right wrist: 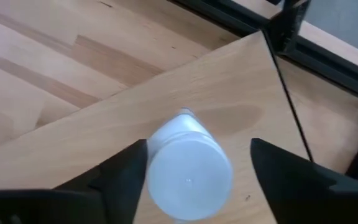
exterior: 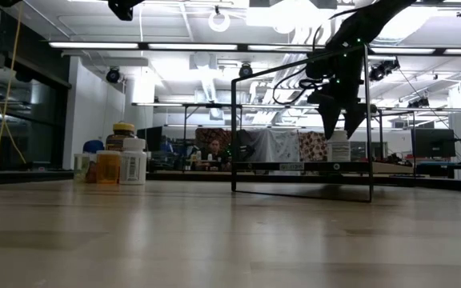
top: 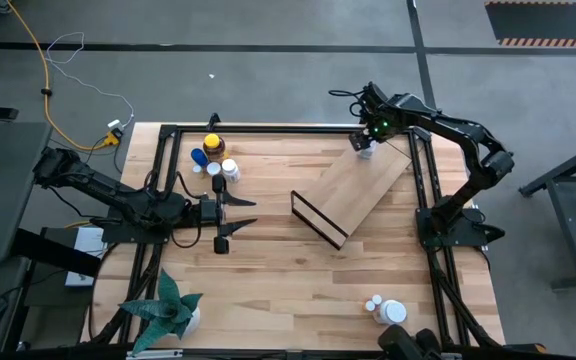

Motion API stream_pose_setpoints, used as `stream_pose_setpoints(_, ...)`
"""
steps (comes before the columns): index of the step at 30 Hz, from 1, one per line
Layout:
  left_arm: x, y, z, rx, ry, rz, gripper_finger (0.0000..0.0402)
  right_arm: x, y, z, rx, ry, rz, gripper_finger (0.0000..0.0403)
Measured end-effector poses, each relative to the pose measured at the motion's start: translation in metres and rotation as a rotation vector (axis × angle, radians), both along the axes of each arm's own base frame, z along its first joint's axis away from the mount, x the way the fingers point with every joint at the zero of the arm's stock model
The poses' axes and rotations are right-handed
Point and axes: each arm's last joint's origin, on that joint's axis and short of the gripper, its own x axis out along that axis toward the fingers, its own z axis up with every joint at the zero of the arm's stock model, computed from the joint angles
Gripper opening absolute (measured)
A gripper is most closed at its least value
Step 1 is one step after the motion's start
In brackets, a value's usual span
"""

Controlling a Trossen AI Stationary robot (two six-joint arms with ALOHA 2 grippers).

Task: Pick and place medicine bottles onto shelf by color
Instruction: Put the bottom white medicine bottle on the shelf, then put the white medicine bottle on the shelf

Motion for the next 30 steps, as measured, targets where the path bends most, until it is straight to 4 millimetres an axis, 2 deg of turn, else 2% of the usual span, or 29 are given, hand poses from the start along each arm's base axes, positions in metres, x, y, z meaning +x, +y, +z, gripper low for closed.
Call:
stream_pose_setpoints(4,0.0,0.0,0.0,0.0,0.0,0.0,0.017,-0.002,0.0,0.003,0.01,0.014,-0.001,0.0309)
stream_pose_setpoints(11,0.0,0.0,0.0,0.0,0.0,0.002,0.017,-0.006,0.01,0.041,-0.072,-0.038,0.057,0.0312)
stream_pose_setpoints(15,0.0,0.001,-0.001,0.001,0.007,0.021,0.017,-0.011,0.035,0.065,-0.16,-0.099,0.148,0.0312)
stream_pose_setpoints(19,-0.004,0.002,0.0,0.001,0.025,0.039,0.017,-0.015,0.073,0.075,-0.259,-0.199,0.256,0.0312)
stream_pose_setpoints(21,-0.009,0.003,0.001,-0.015,0.035,0.04,0.017,-0.019,0.095,0.073,-0.316,-0.286,0.322,0.0312)
stream_pose_setpoints(25,-0.02,0.005,0.008,-0.063,0.017,0.034,0.017,-0.025,0.137,0.055,-0.432,-0.558,0.453,0.0312)
stream_pose_setpoints(30,-0.03,0.007,0.012,-0.095,0.015,0.031,0.017,-0.029,0.172,0.028,-0.577,-0.918,0.574,0.0312)
